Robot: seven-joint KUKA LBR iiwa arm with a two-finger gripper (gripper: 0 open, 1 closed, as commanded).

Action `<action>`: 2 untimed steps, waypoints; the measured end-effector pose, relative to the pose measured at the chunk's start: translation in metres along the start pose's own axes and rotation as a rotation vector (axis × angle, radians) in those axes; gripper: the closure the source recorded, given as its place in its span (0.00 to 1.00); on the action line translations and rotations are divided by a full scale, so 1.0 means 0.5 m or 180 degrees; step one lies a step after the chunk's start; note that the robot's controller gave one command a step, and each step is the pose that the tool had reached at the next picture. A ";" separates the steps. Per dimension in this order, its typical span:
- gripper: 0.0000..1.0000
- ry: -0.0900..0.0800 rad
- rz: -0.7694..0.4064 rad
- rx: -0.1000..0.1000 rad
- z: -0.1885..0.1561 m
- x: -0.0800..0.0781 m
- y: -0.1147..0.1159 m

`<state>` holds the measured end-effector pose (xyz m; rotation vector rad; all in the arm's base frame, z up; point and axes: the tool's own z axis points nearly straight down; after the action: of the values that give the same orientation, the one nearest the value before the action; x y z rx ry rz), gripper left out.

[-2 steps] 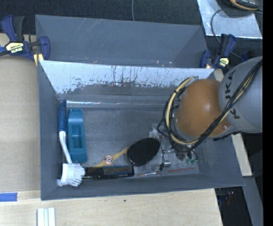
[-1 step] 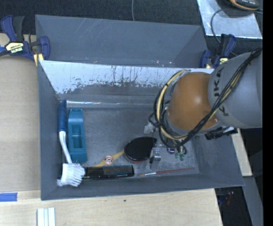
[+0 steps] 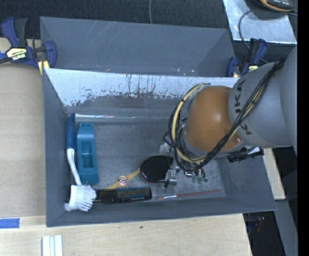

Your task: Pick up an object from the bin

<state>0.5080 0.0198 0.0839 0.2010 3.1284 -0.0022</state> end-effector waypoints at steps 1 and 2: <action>0.00 -0.0006 -0.0431 -0.0001 0.015 -0.001 0.016; 1.00 0.0006 -0.0362 0.0003 0.027 -0.001 0.012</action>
Offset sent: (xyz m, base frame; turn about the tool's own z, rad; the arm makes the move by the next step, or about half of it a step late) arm 0.0010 0.0063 -0.0139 -0.1142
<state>0.5095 0.0254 0.0703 0.0231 3.1368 -0.0041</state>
